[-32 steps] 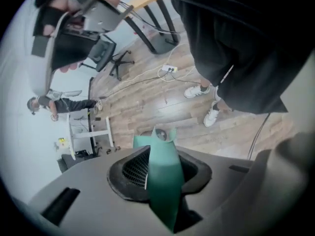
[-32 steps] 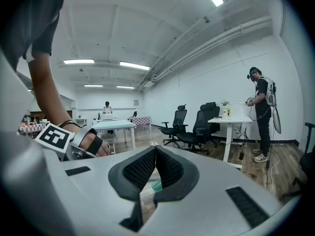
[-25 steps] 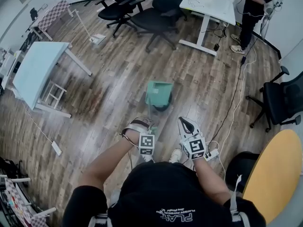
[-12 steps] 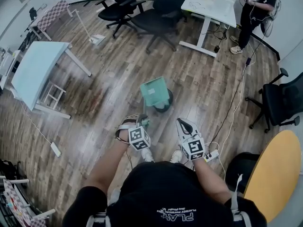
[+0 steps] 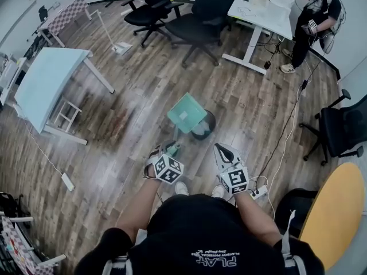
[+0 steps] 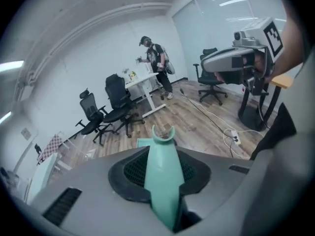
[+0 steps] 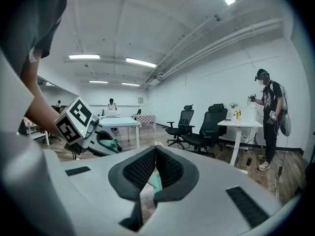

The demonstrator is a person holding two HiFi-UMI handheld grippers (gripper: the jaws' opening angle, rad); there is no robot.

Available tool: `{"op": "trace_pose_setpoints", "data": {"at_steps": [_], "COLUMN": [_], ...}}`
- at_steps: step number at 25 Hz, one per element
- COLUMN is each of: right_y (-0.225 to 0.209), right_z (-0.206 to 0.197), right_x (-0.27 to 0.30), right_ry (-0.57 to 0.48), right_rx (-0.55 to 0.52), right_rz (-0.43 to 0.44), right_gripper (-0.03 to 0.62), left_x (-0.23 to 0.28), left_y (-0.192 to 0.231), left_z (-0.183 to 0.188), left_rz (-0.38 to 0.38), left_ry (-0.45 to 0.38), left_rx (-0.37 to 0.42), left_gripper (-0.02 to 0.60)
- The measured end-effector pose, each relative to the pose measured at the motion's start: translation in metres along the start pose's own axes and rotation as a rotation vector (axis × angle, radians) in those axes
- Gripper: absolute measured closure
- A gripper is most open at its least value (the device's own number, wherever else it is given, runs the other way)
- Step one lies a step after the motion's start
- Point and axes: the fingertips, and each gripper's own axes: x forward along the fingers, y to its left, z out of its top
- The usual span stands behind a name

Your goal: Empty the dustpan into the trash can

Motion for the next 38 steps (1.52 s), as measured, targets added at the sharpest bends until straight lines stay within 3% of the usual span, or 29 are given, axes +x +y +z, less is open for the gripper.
{"op": "trace_pose_setpoints", "data": {"at_steps": [7, 11, 17, 23, 30, 38], "right_y": [0.028, 0.041, 0.053, 0.039, 0.005, -0.047], "right_z": [0.005, 0.006, 0.008, 0.006, 0.009, 0.003], "right_x": [0.026, 0.039, 0.054, 0.077, 0.122, 0.164], "right_ry": [0.006, 0.006, 0.015, 0.025, 0.015, 0.033], "right_rx": [-0.017, -0.007, -0.008, -0.013, 0.006, 0.023], "right_rz": [-0.011, -0.030, -0.034, -0.038, -0.014, 0.022], "right_gripper": [0.571, 0.571, 0.571, 0.571, 0.571, 0.571], "left_x": [-0.015, -0.027, -0.042, -0.042, -0.015, 0.043], "left_y": [0.066, 0.092, 0.108, 0.128, 0.153, 0.170], "left_z": [-0.044, -0.070, -0.084, -0.080, -0.070, -0.061], "left_rz": [0.124, 0.151, 0.172, 0.205, 0.229, 0.236], "left_ry": [-0.043, -0.070, -0.094, -0.093, -0.060, 0.032], "left_rx": [-0.379, -0.486, -0.555, -0.576, -0.604, -0.617], "left_gripper": [0.479, 0.479, 0.479, 0.479, 0.479, 0.479]}}
